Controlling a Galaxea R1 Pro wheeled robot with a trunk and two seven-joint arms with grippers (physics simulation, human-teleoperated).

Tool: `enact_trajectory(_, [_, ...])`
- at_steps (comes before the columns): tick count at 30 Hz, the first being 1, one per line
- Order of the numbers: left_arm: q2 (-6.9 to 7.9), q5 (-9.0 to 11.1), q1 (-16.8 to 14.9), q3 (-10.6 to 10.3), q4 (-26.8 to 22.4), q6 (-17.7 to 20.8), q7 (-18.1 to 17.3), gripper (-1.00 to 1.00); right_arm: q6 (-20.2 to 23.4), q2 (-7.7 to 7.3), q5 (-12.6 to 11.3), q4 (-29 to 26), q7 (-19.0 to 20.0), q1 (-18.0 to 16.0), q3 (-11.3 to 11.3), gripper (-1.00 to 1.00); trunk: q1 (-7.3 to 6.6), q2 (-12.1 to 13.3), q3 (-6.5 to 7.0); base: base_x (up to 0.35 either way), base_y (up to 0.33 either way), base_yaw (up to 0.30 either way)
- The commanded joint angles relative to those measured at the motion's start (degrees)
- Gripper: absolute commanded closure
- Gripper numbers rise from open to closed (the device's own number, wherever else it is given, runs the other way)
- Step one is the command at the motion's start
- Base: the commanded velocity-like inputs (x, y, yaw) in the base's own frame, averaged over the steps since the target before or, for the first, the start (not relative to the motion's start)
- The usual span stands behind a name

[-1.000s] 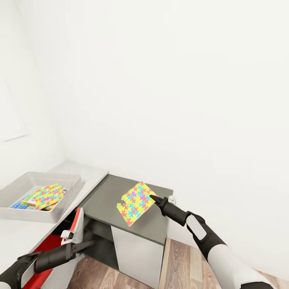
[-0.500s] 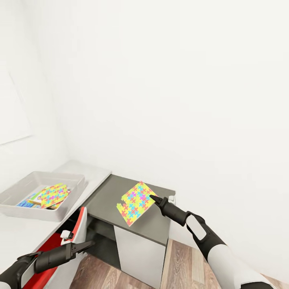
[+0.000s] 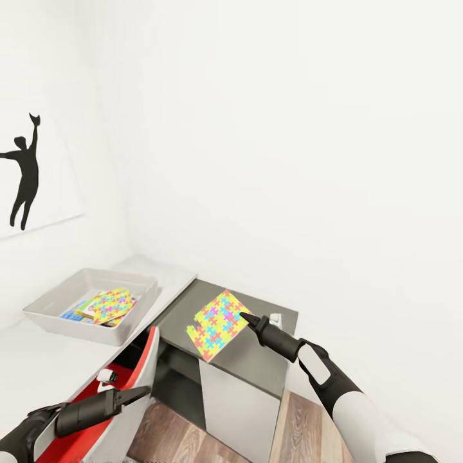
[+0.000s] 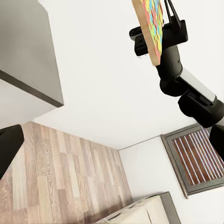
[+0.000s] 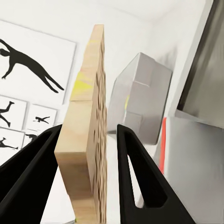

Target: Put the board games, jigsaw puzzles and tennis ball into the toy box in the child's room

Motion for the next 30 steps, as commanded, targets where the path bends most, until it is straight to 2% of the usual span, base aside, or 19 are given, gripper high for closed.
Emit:
enact_trajectory(1, [0.04, 0.2, 0.0, -0.2, 0.0, 0.6, -0.2, -1.0, 0.4, -0.01, -0.6, 0.0, 0.0, -0.1, 0.1, 1.0, 0.04, -0.1, -0.09, 0.0, 0.0, 0.256])
enact_trajectory(10, [0.12, 0.2, -0.1, -0.1, 0.0, 0.7, -0.1, -1.0, 0.5, -0.03, -0.6, 0.0, 0.0, -0.1, 0.1, 1.0, 0.04, -0.1, 0.33, 0.0, 0.0, 0.256])
enact_trajectory(16, [0.95, 0.5, -0.1, 0.0, 0.0, 0.9, -0.4, -1.0, 0.5, -0.07, -0.6, 0.0, 0.0, -0.1, 0.1, 1.0, 0.04, -0.1, 0.57, 0.0, 0.0, 0.25])
enact_trajectory(21, [2.94, 0.7, -0.1, 0.1, -0.1, 1.4, -1.3, -1.0, 0.5, -0.09, -0.6, 0.0, 0.0, -0.1, 0.0, 1.0, 0.04, -0.1, 0.62, 0.0, 0.0, 0.201])
enact_trajectory(25, [6.33, 0.9, -0.2, 0.6, -0.8, 5.6, -1.3, -1.0, 0.6, -0.09, -0.6, 0.0, 0.0, -0.1, 0.0, 1.0, 0.04, -0.1, 0.62, 0.0, 0.0, 0.181])
enact_trajectory(27, [7.58, 0.9, -0.2, 1.6, -2.6, 8.1, -1.3, -1.0, 0.6, -0.12, -0.6, 0.0, 0.1, -0.1, 0.0, 1.0, 0.04, -0.1, 0.63, 0.0, 0.0, 0.177])
enact_trajectory(30, [8.6, 0.8, -0.5, 5.1, -7.6, 14.6, -1.3, -1.0, 0.6, -0.4, -0.6, 0.0, 0.1, -0.1, 0.1, 1.0, 0.04, -0.1, 0.63, 0.0, 0.0, 0.173])
